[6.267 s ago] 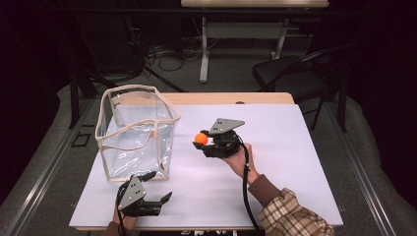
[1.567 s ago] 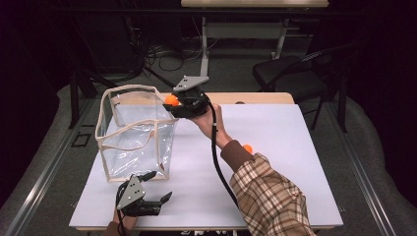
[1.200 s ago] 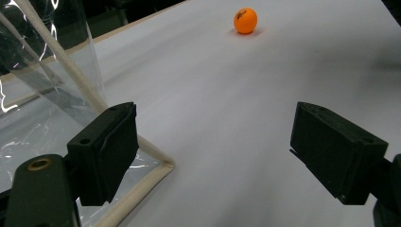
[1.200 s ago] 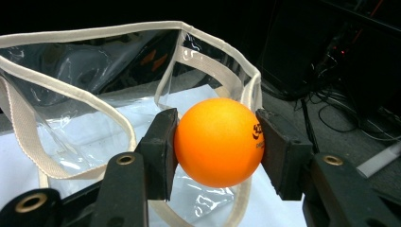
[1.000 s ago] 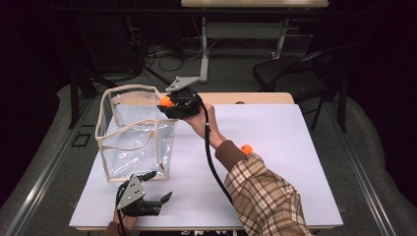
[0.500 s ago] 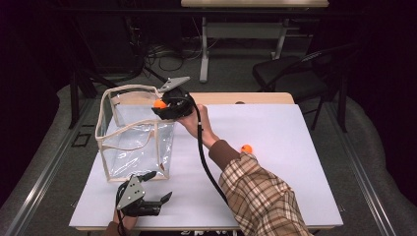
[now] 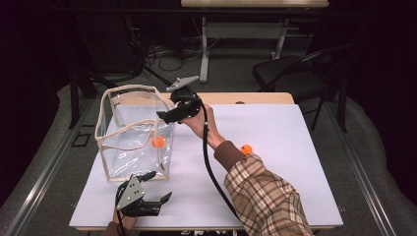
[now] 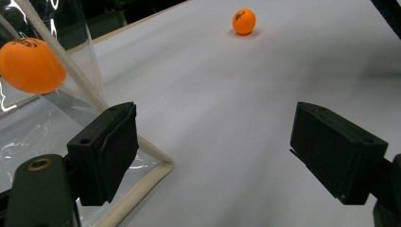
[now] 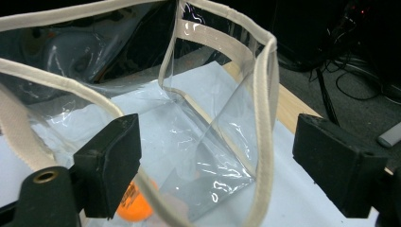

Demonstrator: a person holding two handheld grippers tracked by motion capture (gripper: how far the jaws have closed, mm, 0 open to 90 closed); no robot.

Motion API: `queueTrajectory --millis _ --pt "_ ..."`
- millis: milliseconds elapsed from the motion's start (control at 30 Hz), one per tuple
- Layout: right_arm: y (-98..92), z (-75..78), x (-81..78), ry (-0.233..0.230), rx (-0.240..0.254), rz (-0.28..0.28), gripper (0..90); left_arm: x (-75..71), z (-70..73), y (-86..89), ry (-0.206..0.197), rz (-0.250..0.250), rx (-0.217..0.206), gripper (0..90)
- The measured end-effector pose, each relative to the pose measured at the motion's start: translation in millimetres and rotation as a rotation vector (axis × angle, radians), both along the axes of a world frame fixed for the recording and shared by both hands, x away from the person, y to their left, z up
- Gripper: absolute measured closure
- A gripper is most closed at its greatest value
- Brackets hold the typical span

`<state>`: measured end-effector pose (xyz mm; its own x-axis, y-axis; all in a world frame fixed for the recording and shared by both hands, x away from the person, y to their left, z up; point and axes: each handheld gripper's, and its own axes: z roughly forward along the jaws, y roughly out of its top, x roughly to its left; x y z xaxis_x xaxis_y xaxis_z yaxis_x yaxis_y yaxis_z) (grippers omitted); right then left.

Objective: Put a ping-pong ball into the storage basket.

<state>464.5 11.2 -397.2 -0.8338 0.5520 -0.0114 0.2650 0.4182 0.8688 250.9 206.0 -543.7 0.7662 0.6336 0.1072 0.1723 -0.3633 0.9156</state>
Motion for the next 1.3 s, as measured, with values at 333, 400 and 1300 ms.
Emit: queueTrajectory --millis 333,400,1300 --pt "-30.8 -1.5 -14.5 0.024 -0.01 0.035 10.0 -0.2 0.0 -0.6 -0.001 0.002 0.0 15.9" --pt "-34.7 -3.9 -17.1 0.03 -0.014 0.041 9.2 0.0 -0.2 -0.7 0.0 0.001 0.0 15.9" --pt "-84.6 -41.0 -53.2 0.056 -0.053 0.05 4.9 0.4 -0.9 -0.9 0.007 0.002 0.002 15.9"
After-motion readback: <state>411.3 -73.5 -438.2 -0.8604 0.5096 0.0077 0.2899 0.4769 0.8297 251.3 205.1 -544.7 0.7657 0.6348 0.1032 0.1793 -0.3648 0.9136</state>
